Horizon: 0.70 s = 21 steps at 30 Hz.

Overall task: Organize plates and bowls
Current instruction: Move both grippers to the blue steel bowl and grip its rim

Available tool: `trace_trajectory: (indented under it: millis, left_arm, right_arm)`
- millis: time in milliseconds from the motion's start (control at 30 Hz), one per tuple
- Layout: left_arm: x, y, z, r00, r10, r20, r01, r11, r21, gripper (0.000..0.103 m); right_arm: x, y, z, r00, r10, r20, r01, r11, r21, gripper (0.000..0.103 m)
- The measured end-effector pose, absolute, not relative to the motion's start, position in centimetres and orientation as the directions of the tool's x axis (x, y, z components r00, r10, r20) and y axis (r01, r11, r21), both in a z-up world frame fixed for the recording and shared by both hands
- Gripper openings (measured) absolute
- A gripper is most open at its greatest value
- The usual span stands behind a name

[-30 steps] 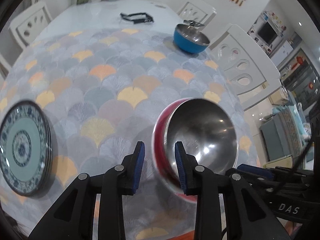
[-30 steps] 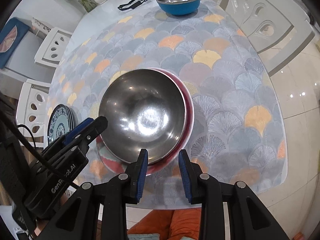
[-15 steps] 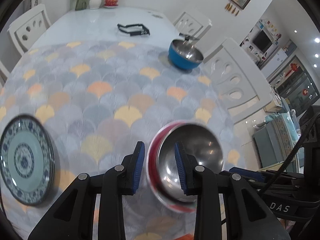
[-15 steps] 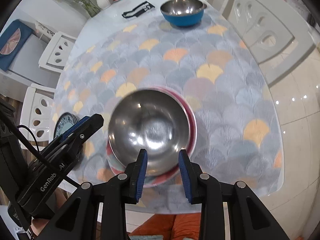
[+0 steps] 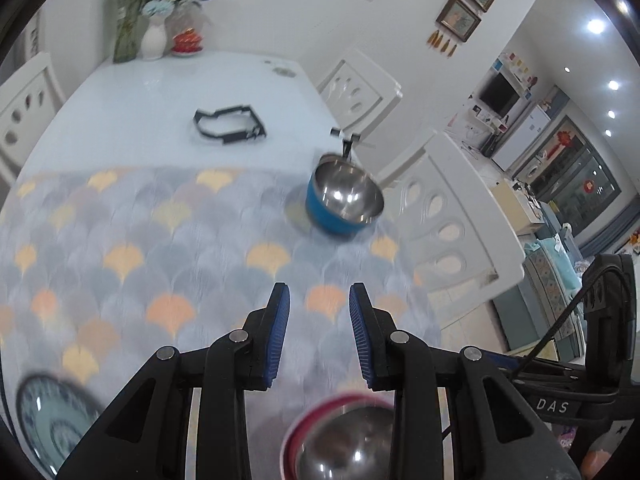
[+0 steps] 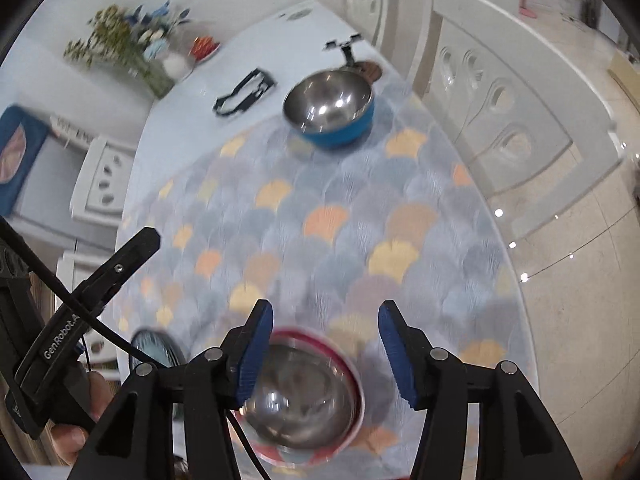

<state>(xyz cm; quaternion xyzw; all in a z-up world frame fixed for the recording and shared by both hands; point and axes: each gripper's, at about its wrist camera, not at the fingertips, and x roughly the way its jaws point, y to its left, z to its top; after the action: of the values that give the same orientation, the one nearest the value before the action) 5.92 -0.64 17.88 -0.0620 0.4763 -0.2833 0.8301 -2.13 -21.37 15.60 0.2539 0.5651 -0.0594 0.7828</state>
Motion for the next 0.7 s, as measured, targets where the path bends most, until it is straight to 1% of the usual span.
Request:
trace_trajectory:
  millis: [33, 133, 200, 267, 367, 433, 633, 700]
  left_arm:
    - [7.0, -1.2, 18.1, 0.384, -0.533, -0.754, 0.419, 0.828, -0.373, 0.028]
    - [9.4, -2.1, 18.4, 0.375, -0.542, -0.752, 0.426, 0.821, -0.380, 0.038]
    - [10.7, -2.4, 18.4, 0.373, -0.547, -0.749, 0.423, 0.819, -0.388, 0.053]
    - [12.3, -2.9, 18.4, 0.374, -0.552, -0.745, 0.413, 0.819, -0.400, 0.062]
    - [14.6, -3.5, 17.7, 0.359, -0.556, -0.750, 0.398, 0.818, -0.416, 0.062]
    - [16.2, -4.2, 16.9, 0.343, -0.554, -0.759, 0.387, 0.819, -0.423, 0.062]
    - [20.2, -6.5, 13.9, 0.281, -0.549, -0.787, 0.368, 0.819, -0.440, 0.062]
    - [21.4, -7.2, 12.6, 0.256, -0.548, -0.796, 0.367, 0.817, -0.445, 0.062]
  right_arm:
    - [-1.2, -21.9, 15.7, 0.358, 0.196, -0.913, 0.389, 0.858, 0.336, 0.053]
    - [1.0, -23.1, 16.0, 0.365, 0.204, -0.908, 0.402, 0.846, 0.351, 0.054]
    - [2.4, -23.7, 16.1, 0.368, 0.202, -0.908, 0.401, 0.846, 0.351, 0.055]
    - [4.0, -24.2, 16.0, 0.371, 0.202, -0.907, 0.397, 0.848, 0.351, 0.056]
    - [6.2, -25.0, 15.6, 0.370, 0.212, -0.904, 0.393, 0.847, 0.359, 0.058]
    - [7.5, -25.7, 15.1, 0.372, 0.216, -0.903, 0.391, 0.845, 0.363, 0.063]
    - [11.6, -28.8, 13.0, 0.395, 0.213, -0.894, 0.412, 0.828, 0.379, 0.072]
    - [12.4, -29.6, 11.8, 0.393, 0.218, -0.893, 0.430, 0.815, 0.388, 0.072]
